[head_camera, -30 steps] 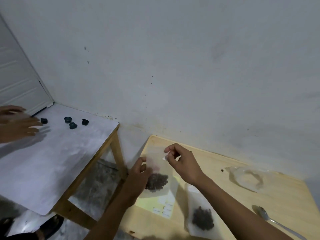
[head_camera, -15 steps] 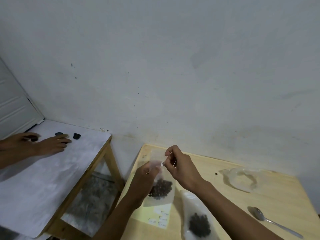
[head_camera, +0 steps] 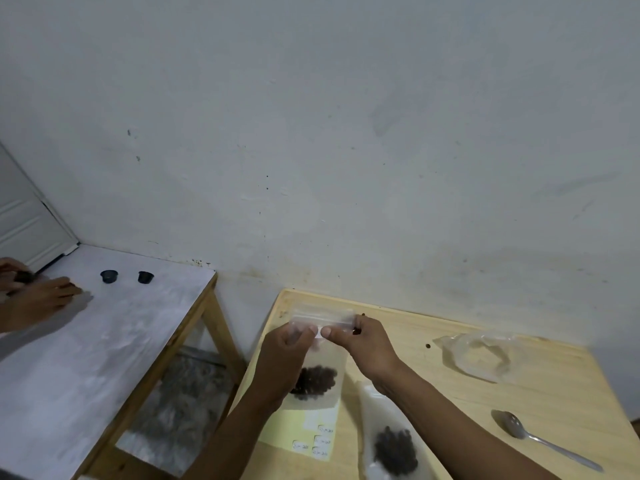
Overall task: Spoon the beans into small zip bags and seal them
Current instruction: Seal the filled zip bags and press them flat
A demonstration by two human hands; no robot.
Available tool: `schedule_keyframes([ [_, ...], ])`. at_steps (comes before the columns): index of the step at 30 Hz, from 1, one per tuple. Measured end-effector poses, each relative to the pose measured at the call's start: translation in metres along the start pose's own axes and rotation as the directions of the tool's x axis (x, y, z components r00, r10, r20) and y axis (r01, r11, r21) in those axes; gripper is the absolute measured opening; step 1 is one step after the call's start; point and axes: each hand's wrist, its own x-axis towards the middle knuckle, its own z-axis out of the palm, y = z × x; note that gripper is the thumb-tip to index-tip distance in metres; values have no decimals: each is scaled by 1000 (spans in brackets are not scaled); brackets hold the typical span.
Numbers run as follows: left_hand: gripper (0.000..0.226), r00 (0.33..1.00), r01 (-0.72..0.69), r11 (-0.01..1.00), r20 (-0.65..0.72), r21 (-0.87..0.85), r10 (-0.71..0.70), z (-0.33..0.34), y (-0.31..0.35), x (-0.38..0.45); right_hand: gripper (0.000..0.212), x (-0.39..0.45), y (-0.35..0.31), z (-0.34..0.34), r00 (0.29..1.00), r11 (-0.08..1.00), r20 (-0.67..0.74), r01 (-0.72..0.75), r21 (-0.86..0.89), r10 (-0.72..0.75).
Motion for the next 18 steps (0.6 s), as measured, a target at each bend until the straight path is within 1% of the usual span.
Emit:
schedule_keyframes([
  [2, 22, 1000, 6, 1000, 22, 4, -6, 1, -3, 1, 24, -1, 1, -2, 999, 994, 13, -41, 100, 40],
  [5, 19, 998, 40, 999, 50, -10, -39, 5, -8, 4, 22, -1, 5, -3, 997, 986, 21, -74, 147, 72],
  [7, 21, 995, 84, 996, 51, -26, -83, 9, -13, 8, 18, 2, 9, -5, 991, 979, 58, -130, 159, 122],
  [10, 32, 986, 169, 982, 13, -85, -169, 15, -23, 20, 22, 6, 25, -11, 971, 962, 117, -226, 155, 210],
  [12, 32, 974, 227, 964, 15, -142, -227, 17, -30, 32, 20, 7, 39, -15, 957, 957, 158, -264, 123, 244],
  [15, 23, 957, 291, 938, 51, -189, -286, 23, -47, 53, 20, 13, 56, -21, 951, 946, 130, -298, 128, 282],
  [16, 26, 947, 320, 932, 68, -171, -313, 26, -55, 59, 20, 17, 58, -22, 948, 937, 114, -314, 155, 298],
  [18, 37, 924, 377, 923, 99, -76, -369, 31, -70, 66, 23, 26, 62, -25, 937, 911, 69, -350, 218, 344],
])
